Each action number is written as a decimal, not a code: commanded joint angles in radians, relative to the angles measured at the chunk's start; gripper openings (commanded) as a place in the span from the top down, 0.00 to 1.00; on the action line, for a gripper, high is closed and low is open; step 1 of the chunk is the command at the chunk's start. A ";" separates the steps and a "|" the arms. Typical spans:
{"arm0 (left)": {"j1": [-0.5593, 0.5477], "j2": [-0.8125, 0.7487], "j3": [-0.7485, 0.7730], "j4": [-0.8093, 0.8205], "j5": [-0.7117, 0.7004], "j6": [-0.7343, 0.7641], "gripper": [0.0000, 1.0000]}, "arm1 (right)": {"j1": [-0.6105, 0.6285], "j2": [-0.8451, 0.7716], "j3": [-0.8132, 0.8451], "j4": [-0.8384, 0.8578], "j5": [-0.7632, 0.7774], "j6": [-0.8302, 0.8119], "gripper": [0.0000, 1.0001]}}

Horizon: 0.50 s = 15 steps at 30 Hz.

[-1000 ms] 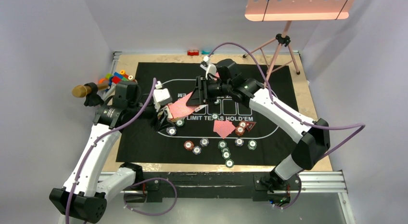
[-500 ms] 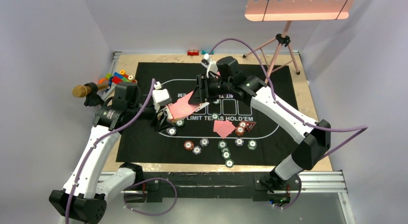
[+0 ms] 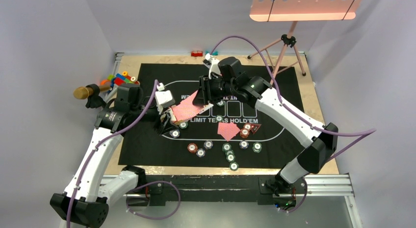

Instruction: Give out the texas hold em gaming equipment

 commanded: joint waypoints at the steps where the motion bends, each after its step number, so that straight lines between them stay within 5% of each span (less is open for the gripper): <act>1: 0.008 -0.013 0.016 0.048 0.046 -0.016 1.00 | 0.013 -0.035 0.055 -0.024 0.059 -0.034 0.59; 15: 0.008 -0.015 0.011 0.044 0.051 -0.011 1.00 | 0.016 -0.073 0.081 -0.055 0.151 -0.057 0.67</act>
